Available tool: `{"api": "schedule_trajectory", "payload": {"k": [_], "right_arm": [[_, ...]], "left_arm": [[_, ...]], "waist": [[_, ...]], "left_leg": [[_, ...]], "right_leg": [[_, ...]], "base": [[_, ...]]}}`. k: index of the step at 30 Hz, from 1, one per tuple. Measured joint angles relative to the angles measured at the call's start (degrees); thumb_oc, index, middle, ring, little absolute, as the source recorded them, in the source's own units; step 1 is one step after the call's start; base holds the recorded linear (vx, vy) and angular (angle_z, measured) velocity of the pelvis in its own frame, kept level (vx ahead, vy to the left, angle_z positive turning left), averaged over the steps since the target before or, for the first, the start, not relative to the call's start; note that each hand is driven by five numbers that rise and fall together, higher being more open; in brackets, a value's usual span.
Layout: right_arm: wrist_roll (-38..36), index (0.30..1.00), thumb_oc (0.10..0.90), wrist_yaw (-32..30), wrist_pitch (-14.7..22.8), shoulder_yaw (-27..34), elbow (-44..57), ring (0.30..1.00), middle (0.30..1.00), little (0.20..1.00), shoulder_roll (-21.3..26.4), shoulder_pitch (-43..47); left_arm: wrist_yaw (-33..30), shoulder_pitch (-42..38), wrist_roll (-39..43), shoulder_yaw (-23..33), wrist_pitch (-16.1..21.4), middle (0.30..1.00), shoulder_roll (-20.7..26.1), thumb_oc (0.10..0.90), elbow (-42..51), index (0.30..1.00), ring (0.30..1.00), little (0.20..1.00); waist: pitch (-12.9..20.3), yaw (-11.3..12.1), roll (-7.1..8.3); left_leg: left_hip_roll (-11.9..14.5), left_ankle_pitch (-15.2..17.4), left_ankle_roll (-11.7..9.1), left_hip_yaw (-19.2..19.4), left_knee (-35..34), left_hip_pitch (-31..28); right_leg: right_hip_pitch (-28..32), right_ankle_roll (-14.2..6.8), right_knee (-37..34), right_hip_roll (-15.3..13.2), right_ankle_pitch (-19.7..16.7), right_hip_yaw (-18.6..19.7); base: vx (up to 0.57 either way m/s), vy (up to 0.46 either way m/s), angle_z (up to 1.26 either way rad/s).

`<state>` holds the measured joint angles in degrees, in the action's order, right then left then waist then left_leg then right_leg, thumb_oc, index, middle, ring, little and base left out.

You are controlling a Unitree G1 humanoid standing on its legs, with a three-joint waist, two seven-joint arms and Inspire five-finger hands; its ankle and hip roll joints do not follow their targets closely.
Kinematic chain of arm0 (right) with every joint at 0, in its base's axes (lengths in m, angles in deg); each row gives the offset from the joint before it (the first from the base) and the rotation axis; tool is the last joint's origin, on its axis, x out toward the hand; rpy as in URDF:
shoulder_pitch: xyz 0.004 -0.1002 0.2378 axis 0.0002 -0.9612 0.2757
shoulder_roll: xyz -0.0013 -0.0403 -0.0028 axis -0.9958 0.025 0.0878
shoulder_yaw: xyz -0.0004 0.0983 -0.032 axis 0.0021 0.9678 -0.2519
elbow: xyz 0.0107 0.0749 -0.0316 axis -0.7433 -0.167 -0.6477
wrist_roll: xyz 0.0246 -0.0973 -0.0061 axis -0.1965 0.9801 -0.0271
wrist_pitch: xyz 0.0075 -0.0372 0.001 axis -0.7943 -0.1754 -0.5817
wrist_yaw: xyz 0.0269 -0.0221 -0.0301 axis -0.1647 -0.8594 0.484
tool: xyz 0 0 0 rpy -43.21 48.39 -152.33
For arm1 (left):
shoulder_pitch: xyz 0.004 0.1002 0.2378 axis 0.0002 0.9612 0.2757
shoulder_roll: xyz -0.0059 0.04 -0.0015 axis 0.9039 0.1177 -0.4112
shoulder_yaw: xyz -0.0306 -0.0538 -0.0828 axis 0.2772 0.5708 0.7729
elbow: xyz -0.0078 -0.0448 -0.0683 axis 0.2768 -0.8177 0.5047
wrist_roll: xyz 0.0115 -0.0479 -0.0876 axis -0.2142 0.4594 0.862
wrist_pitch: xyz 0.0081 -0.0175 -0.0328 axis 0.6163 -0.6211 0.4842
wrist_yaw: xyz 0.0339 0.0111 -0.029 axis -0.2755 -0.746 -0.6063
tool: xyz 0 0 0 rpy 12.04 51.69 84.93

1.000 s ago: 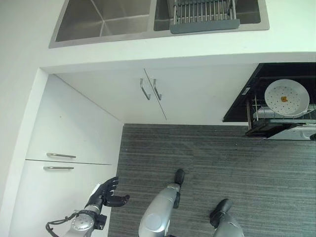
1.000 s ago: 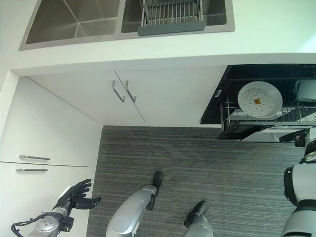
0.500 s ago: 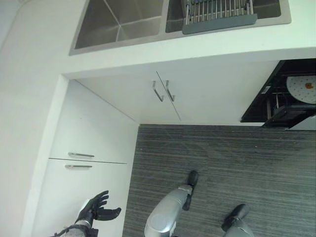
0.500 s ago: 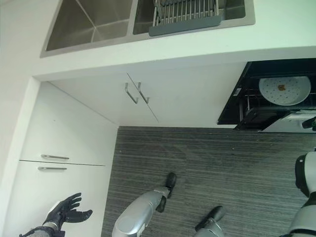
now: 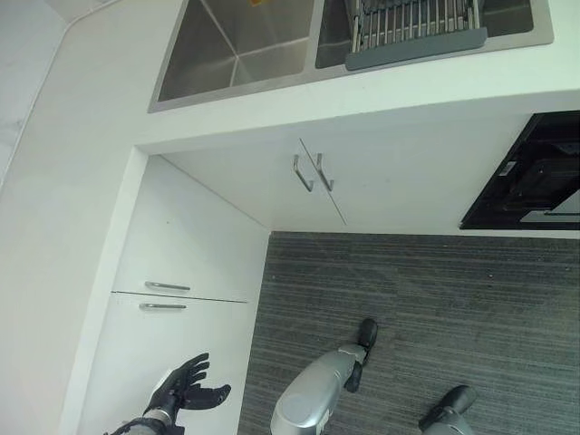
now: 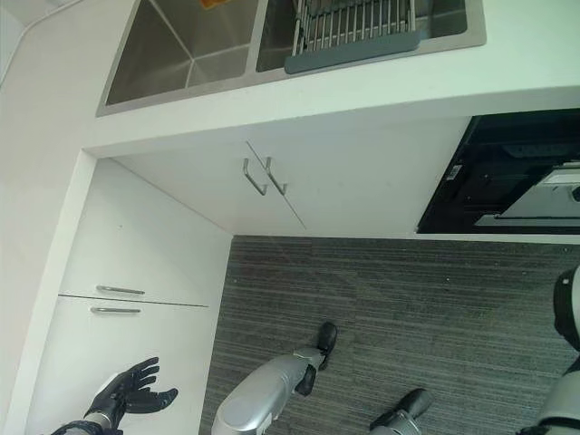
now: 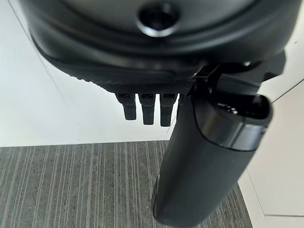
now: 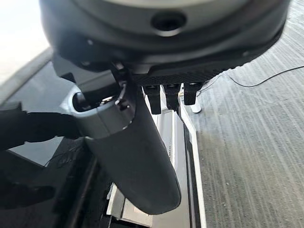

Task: Place the dishes in the dishwasher.

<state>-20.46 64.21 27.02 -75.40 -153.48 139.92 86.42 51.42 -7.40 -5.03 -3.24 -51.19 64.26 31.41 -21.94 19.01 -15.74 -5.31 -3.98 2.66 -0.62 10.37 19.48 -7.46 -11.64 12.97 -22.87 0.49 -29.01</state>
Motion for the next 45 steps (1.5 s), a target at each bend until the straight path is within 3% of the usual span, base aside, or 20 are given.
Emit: {"api": "schedule_trajectory", "payload": {"k": [2, 11, 15, 18, 19, 20, 21, 22, 24, 28, 31, 33, 36, 40, 45], "right_arm": [[0.0, 0.900, 0.800, -1.5, 4.3, -0.3, 0.2, 0.900, 0.900, 0.900, 0.0, 0.8], [1.0, 0.900, 0.800, -4.8, 8.2, 0.0, 0.2, 0.900, 0.900, 0.900, 1.3, 2.1], [-2.2, 0.900, 0.800, -5.6, 11.8, 5.9, 8.4, 0.900, 0.900, 0.900, 1.1, -7.5], [-4.7, 0.900, 0.800, -4.3, 14.6, 11.2, 16.0, 0.900, 0.900, 0.900, -1.2, -15.7], [-5.1, 0.900, 0.800, -3.6, 19.3, 13.2, 24.0, 0.900, 0.900, 0.900, -3.0, -24.9], [-5.6, 0.900, 0.800, -3.9, 20.1, 18.2, 32.3, 0.900, 0.900, 0.900, -4.0, -32.5], [-6.1, 0.900, 0.800, -4.1, 24.4, 27.8, 45.8, 0.900, 0.900, 0.900, -7.8, -45.2], [-6.6, 0.900, 0.800, -3.2, 26.9, 31.2, 53.7, 0.900, 0.900, 0.900, -12.3, -52.0], [-7.1, 0.900, 0.800, -1.6, 31.0, 30.1, 59.9, 0.900, 0.900, 0.900, -19.7, -58.2], [-9.3, 0.900, 0.800, -3.5, 34.6, 31.9, 63.4, 0.900, 0.900, 0.900, -32.0, -67.9], [-9.6, 0.900, 0.800, -4.6, 35.1, 31.2, 64.0, 0.900, 0.900, 0.900, -38.9, -74.3], [-9.6, 0.900, 0.800, -4.1, 36.7, 31.0, 62.8, 0.900, 0.900, 0.900, -40.5, -77.4], [-9.3, 0.900, 0.800, -1.9, 37.1, 28.4, 56.4, 0.900, 0.900, 0.900, -41.1, -78.9], [-9.3, 0.900, 0.800, 1.6, 38.3, 26.6, 46.5, 0.900, 0.900, 0.900, -41.7, -80.4], [-9.2, 0.900, 0.800, 7.6, 39.0, 22.6, 34.8, 0.900, 0.900, 0.900, -45.3, -82.4]], "left_arm": [[0.4, 0.6, 0.0, 0.0, 0.0, 0.900, 0.0, 0.800, -0.2, 0.900, 0.900, 0.900], [2.9, 1.6, -0.1, 2.3, 0.7, 0.900, 0.1, 0.800, -1.7, 0.900, 0.900, 0.900], [4.5, 1.6, -1.3, 2.2, 2.6, 0.900, 0.8, 0.800, 1.8, 0.900, 0.900, 0.900], [4.2, 1.1, -1.1, 2.2, 2.6, 0.900, 2.1, 0.800, 3.5, 0.900, 0.900, 0.900], [3.1, 1.0, -0.3, 3.3, 2.6, 0.900, 2.4, 0.800, 4.7, 0.900, 0.900, 0.900], [2.2, 0.3, 0.3, 3.3, 1.1, 0.900, 2.3, 0.800, 6.5, 0.900, 0.900, 0.900], [0.9, 1.3, 0.9, 4.1, -0.3, 0.900, 2.3, 0.800, 9.1, 0.900, 0.900, 0.900], [1.0, 0.9, 2.7, 4.4, -0.9, 0.900, 2.2, 0.800, 9.9, 0.900, 0.900, 0.900], [0.9, -2.0, 6.0, 4.2, -1.4, 0.900, 0.3, 0.800, 10.0, 0.900, 0.900, 0.900], [-0.1, -6.0, 6.9, 1.8, -1.4, 0.900, -1.7, 0.800, 10.4, 0.900, 0.900, 0.900], [-1.6, -5.6, 6.9, 1.4, -1.3, 0.900, -3.5, 0.800, 8.6, 0.900, 0.900, 0.900], [-2.3, -5.9, 6.8, 1.4, 0.3, 0.900, -5.5, 0.800, 4.8, 0.900, 0.900, 0.900], [-2.6, -6.2, 6.8, 1.6, 3.0, 0.900, -7.5, 0.800, -4.6, 0.900, 0.900, 0.900], [-2.6, -7.5, 6.7, 1.8, 5.8, 0.900, -8.9, 0.800, -12.2, 0.900, 0.900, 0.900], [-2.6, -9.6, 7.0, 3.1, 7.6, 0.900, -12.0, 0.800, -18.7, 0.900, 0.900, 0.900]], "waist": [[0.0, 0.1, -0.02], [0.9, -0.4, -1.18], [0.8, -2.2, -0.18], [0.7, -3.6, 1.26], [0.7, -4.4, 3.32], [0.6, -5.9, 4.20], [0.8, -6.2, 5.96], [0.9, -6.5, 7.50], [0.9, -7.7, 9.24], [1.1, -8.4, 11.73], [1.9, -10.9, 12.89], [2.6, -12.5, 13.35], [5.9, -14.7, 15.54], [9.0, -14.9, 17.37], [11.9, -14.2, 16.74]], "left_leg": [[-0.1, 0.0, 0.0, -0.1, 0.0, 0.0], [-0.5, -0.8, 0.0, -1.1, -0.7, 0.2], [0.6, -1.4, 0.0, -1.4, -0.6, 0.1], [1.8, -1.4, -0.5, -1.2, -0.6, -0.1], [3.0, -1.1, -1.4, -1.0, -0.8, -0.4], [3.5, -1.0, -1.7, -1.1, -0.6, -0.6], [3.8, -1.1, -1.7, -1.3, -0.2, -0.8], [4.4, -0.8, -2.1, -0.9, -0.2, -0.9], [6.0, -0.3, -2.9, -0.2, 0.7, -1.2], [7.6, 1.2, -3.6, 0.5, 1.6, -1.5], [8.5, 1.8, -3.6, 2.6, 1.8, -3.0], [9.2, 2.2, -3.6, 3.9, 2.1, -4.1], [10.4, 3.0, -3.9, 6.1, 2.2, -6.0], [11.4, 3.6, -4.6, 6.6, 1.6, -8.0], [11.4, 3.6, -4.5, 6.6, 1.1, -9.9]], "right_leg": [[0.0, 0.0, 0.0, -0.1, 0.0, 0.0], [0.0, -0.1, 0.6, -0.4, 0.1, -0.9], [-0.1, 0.5, 1.1, 0.7, 0.4, -1.0], [-0.2, 1.0, 1.2, 1.9, 0.6, -0.7], [-0.4, 1.8, 1.4, 3.0, 1.1, -0.1], [-0.5, 2.0, 1.8, 3.4, 1.5, -0.1], [-0.3, 2.5, 2.8, 3.6, 2.5, 0.1], [-0.8, 2.9, 3.2, 4.1, 2.9, 0.9], [-0.7, 3.6, 3.6, 5.5, 3.2, 1.7], [-1.5, 5.3, 5.3, 6.3, 4.7, 2.9], [-1.6, 5.6, 5.9, 6.8, 4.7, 5.4], [-1.5, 5.8, 5.8, 7.0, 4.4, 7.1], [-1.0, 5.9, 5.6, 7.9, 4.3, 9.2], [0.6, 6.5, 5.2, 9.0, 5.0, 9.7], [2.7, 6.2, 5.1, 8.9, 5.7, 9.0]], "base": [[0.00, 0.000, 0.00], [-0.01, 0.013, 0.05], [-0.09, -0.083, 0.00], [-0.08, -0.060, -0.14], [-0.10, -0.103, -0.17], [-0.11, -0.116, -0.06], [-0.06, -0.063, -0.05], [-0.06, -0.066, -0.24], [-0.10, -0.068, -0.29], [-0.10, -0.042, -0.17], [-0.05, -0.019, -0.39], [-0.03, -0.027, -0.43], [-0.03, -0.036, -0.42], [-0.02, -0.014, -0.11], [0.00, 0.000, 0.05]]}}
